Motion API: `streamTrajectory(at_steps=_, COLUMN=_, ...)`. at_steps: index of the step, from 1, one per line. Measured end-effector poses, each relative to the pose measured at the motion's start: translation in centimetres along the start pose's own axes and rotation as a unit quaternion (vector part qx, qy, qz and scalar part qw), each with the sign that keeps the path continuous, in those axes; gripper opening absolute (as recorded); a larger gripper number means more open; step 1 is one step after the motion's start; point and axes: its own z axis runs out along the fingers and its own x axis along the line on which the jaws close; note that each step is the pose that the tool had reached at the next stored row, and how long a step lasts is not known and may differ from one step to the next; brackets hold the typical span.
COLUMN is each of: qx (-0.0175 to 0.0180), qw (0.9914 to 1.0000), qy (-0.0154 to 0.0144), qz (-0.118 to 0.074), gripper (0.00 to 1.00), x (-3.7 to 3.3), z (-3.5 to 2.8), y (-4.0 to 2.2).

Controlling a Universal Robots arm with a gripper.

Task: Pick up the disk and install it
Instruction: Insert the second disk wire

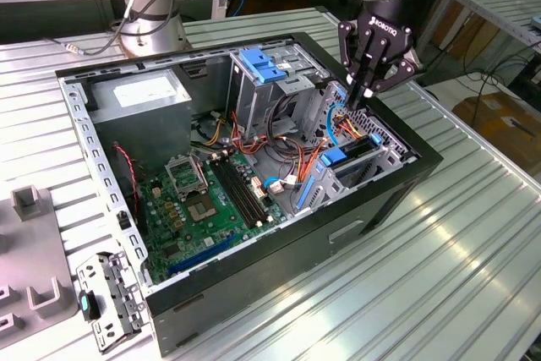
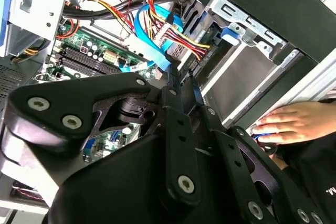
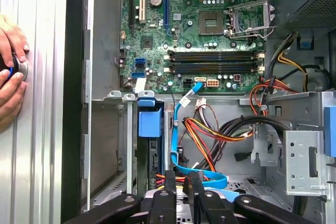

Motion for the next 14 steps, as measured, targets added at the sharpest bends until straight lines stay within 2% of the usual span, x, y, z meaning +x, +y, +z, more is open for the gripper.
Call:
streamTrajectory(at_steps=7, qx=0.0, qw=1.0, qy=0.0006, qz=0.0, gripper=0.24, x=-0.2, z=-0.17, y=0.01)
streamTrajectory(at_steps=12, qx=-0.0001, qw=1.0, qy=0.0026, qz=0.0, gripper=0.24, x=-0.56, z=-0.25, y=-0.02)
streamTrajectory(at_steps=14, qx=-0.0002, qw=0.99999, qy=0.0043, qz=0.0, gripper=0.24, x=-0.7, z=-0.21, y=-0.09)
